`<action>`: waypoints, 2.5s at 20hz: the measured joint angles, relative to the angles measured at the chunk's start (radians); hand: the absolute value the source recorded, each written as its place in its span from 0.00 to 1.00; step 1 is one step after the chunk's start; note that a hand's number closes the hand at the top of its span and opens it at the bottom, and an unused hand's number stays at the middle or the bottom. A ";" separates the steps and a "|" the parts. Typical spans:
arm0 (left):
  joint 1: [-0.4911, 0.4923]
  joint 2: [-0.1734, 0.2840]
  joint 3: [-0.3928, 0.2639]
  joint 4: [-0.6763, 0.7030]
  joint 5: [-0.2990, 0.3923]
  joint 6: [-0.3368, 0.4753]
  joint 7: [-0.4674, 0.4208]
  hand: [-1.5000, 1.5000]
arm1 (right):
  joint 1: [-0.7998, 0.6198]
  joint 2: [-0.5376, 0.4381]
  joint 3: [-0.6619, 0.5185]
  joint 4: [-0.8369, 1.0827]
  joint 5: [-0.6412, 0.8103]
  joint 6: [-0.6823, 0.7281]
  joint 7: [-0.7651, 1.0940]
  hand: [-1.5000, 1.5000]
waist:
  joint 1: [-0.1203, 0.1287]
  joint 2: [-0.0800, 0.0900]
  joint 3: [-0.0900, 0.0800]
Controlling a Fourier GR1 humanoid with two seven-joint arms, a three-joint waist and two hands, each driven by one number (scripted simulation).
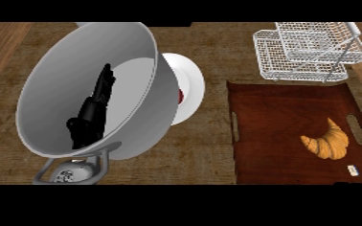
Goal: Pick the croissant from the tray and place it in the tiered basket
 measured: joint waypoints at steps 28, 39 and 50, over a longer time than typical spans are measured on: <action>-0.014 0.005 0.020 -0.002 0.001 -0.036 0.012 0.50 | -0.112 0.005 0.168 0.151 0.238 -0.378 -0.012 1.00 | 0.014 0.000 -0.009; -0.039 -0.010 0.000 0.025 -0.008 -0.032 0.003 0.50 | -0.350 -0.036 0.573 0.116 0.764 -0.044 0.403 1.00 | 0.045 0.005 -0.008; -0.011 0.017 0.033 -0.023 0.004 -0.036 0.038 0.50 | -0.629 0.025 0.575 -0.215 0.803 0.309 0.668 1.00 | 0.003 -0.004 -0.001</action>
